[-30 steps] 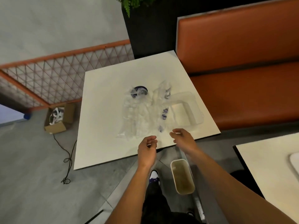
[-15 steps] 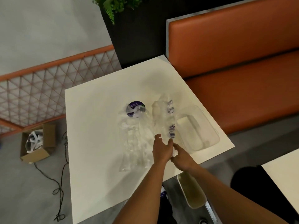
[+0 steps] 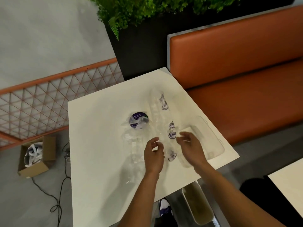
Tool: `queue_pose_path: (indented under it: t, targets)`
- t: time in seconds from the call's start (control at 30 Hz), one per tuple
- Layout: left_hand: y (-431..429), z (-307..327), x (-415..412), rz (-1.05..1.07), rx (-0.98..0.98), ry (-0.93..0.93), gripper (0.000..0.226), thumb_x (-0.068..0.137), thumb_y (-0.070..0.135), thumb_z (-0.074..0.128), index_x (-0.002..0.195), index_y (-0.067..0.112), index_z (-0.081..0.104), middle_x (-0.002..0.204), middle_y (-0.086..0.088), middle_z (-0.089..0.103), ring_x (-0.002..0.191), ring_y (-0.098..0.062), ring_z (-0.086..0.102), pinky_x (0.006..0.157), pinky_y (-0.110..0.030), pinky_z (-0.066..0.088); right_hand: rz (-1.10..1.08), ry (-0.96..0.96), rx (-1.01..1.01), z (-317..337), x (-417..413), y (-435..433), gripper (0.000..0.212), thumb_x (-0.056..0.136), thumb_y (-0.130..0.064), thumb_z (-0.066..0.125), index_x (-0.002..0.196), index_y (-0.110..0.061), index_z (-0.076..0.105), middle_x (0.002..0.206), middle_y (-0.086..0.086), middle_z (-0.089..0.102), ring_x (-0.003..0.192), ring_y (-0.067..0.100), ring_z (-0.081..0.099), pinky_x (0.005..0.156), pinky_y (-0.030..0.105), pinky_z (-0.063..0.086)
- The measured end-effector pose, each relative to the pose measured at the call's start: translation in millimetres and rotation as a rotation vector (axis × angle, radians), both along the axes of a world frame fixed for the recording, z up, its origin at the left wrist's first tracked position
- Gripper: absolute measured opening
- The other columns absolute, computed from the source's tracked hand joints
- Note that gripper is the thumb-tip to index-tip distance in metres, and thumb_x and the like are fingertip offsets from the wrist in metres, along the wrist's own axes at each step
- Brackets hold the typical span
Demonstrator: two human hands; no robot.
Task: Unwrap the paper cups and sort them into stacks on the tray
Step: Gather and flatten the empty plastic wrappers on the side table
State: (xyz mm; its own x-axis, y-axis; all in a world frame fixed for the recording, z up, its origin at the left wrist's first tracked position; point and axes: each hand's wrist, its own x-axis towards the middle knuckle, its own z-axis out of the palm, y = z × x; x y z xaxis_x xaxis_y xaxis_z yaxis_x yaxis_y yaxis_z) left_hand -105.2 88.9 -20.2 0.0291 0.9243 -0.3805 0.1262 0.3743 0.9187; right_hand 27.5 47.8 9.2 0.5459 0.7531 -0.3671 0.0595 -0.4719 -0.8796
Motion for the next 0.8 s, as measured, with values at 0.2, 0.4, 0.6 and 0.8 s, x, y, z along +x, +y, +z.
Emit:
queue_pose_path:
  t: [0.2,0.4,0.6,0.8]
  targets:
    - [-12.2,67.3,-3.6,-0.078,0.063,-0.262,0.023,0.100,0.014,0.065,0.116,0.029,0.073,0.116,0.005,0.076,0.098,-0.008,0.069,0.075,-0.028,0.053,0.146,0.171,-0.109,44.1,24.4,7.0,0.073,0.082,-0.080,0.062,0.120,-0.018,0.065,0.112,0.003,0.072,0.106,0.022,0.068,0.094,0.042,0.056]
    - [-48.1,109.5,18.7,-0.217,0.166,-0.289,0.033,0.097,0.035,0.070,0.130,0.038,0.066,0.125,0.011,0.071,0.114,-0.008,0.068,0.085,-0.031,0.056,0.229,0.059,0.197,81.9,44.5,-34.2,0.053,0.101,-0.054,0.056,0.102,-0.004,0.074,0.068,0.004,0.066,0.062,0.012,0.064,0.072,0.044,0.059]
    - [-111.8,136.3,57.4,-0.386,0.221,-0.196,0.042,0.089,0.030,0.081,0.128,0.028,0.064,0.102,-0.006,0.077,0.089,-0.017,0.074,0.077,-0.028,0.059,0.147,0.022,0.486,127.2,87.7,-99.3,0.025,0.104,-0.038,0.056,0.104,-0.014,0.066,0.070,-0.002,0.065,0.062,0.002,0.062,0.057,0.024,0.057]
    - [-176.0,157.5,101.8,-0.351,0.293,-0.217,0.018,0.094,0.008,0.073,0.111,0.015,0.074,0.084,-0.011,0.075,0.066,-0.015,0.065,0.070,-0.024,0.056,0.056,0.067,0.603,148.5,141.0,-163.3,0.048,0.101,-0.043,0.061,0.105,0.005,0.059,0.077,0.016,0.060,0.066,0.023,0.059,0.055,0.032,0.054]
